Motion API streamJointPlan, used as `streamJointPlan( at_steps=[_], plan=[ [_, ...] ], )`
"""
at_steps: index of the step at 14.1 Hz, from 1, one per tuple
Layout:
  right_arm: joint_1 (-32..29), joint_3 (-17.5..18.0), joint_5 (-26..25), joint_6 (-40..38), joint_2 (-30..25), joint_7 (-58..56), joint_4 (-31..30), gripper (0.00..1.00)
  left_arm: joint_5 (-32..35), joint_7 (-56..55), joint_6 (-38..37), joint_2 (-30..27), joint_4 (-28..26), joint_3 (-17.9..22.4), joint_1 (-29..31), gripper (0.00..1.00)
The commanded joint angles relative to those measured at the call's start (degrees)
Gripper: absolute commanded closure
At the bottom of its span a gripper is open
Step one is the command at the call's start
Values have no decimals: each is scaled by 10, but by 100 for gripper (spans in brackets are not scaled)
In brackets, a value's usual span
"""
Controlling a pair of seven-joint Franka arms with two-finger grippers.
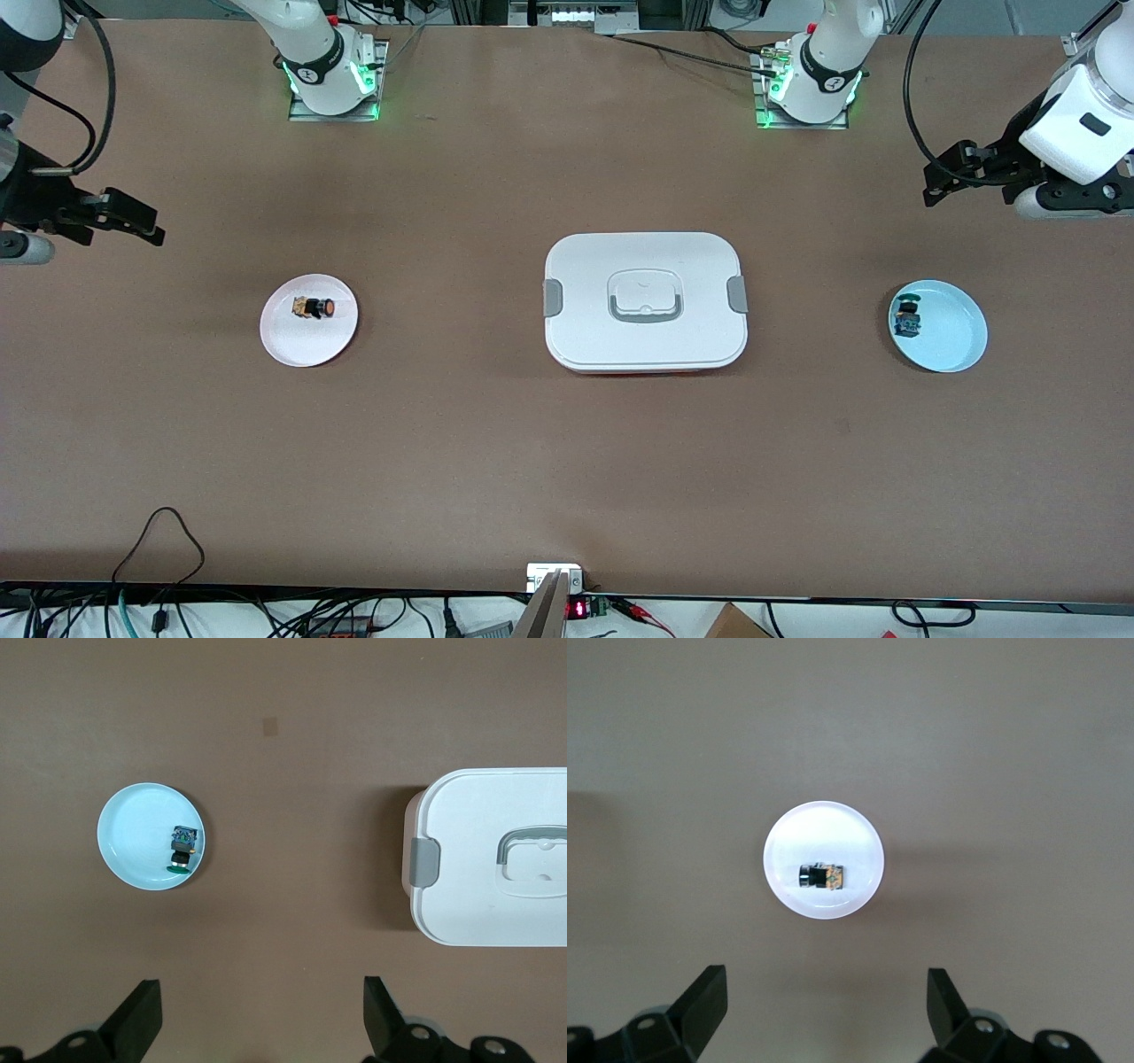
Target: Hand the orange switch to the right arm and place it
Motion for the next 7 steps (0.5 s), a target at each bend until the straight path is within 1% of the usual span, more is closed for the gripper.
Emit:
streamJointPlan(
  at_steps=[1,7],
  plan=[
    [9,-1,-9,-16,0,2,18,0,-9,5,-22,-3,8,-1,7,0],
    [6,-5,-9,-56,1,0,45,0,-13,8,-18,0,9,2,9,0]
  ],
)
